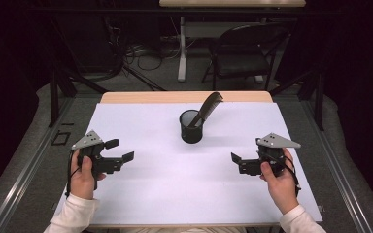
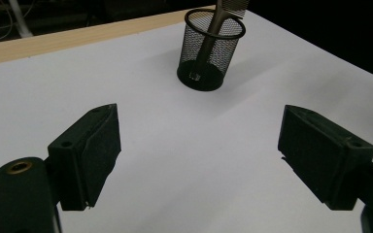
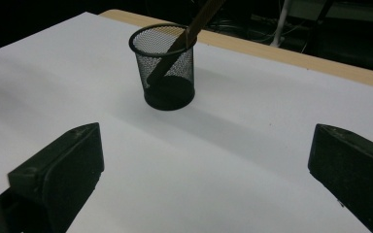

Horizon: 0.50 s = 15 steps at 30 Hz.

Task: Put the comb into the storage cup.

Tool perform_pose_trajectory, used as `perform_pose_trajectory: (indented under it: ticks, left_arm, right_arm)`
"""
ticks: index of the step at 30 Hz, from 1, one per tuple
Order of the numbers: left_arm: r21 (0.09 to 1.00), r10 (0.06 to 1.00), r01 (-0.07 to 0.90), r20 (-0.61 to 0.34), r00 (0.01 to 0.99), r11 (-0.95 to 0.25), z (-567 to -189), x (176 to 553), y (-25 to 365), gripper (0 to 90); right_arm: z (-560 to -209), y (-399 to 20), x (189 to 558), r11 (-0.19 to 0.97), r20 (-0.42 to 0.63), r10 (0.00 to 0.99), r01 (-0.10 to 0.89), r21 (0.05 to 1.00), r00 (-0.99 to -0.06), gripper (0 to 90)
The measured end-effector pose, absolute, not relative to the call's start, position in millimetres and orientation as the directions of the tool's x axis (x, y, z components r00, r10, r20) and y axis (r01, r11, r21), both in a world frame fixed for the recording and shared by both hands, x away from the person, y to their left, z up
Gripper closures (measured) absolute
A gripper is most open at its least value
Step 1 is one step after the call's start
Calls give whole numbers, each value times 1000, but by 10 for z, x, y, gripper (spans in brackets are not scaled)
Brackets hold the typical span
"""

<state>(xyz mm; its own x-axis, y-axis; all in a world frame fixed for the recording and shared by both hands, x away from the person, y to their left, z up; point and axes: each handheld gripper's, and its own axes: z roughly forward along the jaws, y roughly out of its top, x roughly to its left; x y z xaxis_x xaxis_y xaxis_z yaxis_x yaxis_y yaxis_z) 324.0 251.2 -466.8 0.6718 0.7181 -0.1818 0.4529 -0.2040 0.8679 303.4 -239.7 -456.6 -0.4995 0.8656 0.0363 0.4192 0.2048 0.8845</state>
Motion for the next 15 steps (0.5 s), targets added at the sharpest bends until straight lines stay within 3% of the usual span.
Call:
perform_pose_trajectory:
  ticks: [15]
  left_arm:
    - [882, 736, 447, -203, 646, -150, -4896, 3135, 2661, 160]
  right_arm:
    - [-4896, -2500, 2886, 205, 0, 894, 410, 889, -448, 0]
